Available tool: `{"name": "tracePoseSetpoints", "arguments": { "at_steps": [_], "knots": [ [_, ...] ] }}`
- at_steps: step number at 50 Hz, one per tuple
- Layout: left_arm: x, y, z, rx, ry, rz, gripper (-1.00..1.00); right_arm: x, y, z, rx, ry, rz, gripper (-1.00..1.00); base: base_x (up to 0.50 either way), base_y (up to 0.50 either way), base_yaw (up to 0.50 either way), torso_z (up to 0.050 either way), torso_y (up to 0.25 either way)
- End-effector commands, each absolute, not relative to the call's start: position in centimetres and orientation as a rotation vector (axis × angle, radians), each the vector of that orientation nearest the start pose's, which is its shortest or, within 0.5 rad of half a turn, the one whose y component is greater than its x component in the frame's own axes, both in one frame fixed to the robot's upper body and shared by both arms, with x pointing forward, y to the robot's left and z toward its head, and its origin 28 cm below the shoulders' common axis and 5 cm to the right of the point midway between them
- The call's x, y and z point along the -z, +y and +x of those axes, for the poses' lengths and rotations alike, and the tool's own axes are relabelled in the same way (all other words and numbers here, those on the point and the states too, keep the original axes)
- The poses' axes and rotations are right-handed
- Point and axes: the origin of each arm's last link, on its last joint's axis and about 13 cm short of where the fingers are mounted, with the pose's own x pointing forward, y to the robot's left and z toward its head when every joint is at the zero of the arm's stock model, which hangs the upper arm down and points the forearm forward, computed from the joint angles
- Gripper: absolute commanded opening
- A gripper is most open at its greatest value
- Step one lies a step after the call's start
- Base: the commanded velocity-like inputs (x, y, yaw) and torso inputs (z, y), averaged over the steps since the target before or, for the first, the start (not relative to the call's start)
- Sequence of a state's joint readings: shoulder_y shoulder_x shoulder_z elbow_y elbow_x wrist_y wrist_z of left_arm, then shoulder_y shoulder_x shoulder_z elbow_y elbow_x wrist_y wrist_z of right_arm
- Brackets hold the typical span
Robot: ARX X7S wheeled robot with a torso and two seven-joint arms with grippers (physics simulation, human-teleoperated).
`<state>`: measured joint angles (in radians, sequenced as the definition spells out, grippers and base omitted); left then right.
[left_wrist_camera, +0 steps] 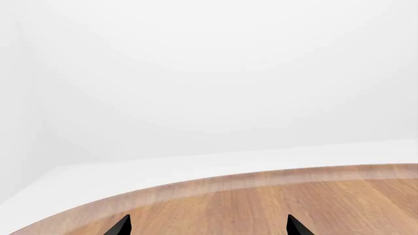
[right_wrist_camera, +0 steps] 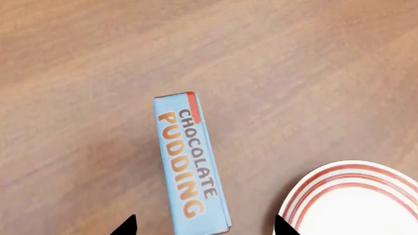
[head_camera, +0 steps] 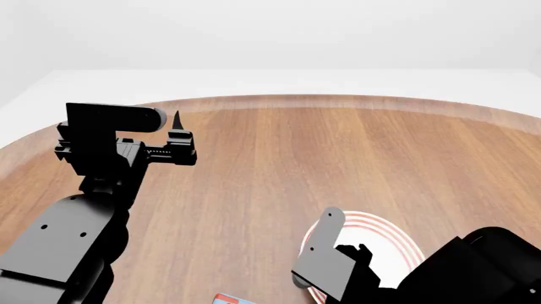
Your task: Put the chocolate pudding to the right of the plate.
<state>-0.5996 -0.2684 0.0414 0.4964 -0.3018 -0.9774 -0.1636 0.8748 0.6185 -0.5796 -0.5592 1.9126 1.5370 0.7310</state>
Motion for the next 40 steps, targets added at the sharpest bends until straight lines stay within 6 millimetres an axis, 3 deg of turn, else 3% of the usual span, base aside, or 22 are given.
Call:
{"name": "tracePoseSetpoints", "arguments": {
  "at_steps": [1, 19, 40],
  "knots": [
    [-20.0, 23.7, 27.3, -0.007, -0.098, 0.089, 1.00, -18.2, -9.4, 19.5, -0.951, 0.785, -0.508, 1.00, 0.00, 0.00, 0.00, 0.000, 0.000],
    [-19.9, 23.7, 27.3, -0.006, -0.097, 0.089, 1.00, -15.8, -8.4, 21.5, -0.981, 0.866, -0.498, 1.00, 0.00, 0.00, 0.00, 0.000, 0.000],
    [-19.7, 23.7, 27.4, -0.002, -0.094, 0.084, 1.00, -12.5, -7.4, 22.0, -1.027, 0.979, -0.503, 1.00, 0.00, 0.00, 0.00, 0.000, 0.000]
  ]
}}
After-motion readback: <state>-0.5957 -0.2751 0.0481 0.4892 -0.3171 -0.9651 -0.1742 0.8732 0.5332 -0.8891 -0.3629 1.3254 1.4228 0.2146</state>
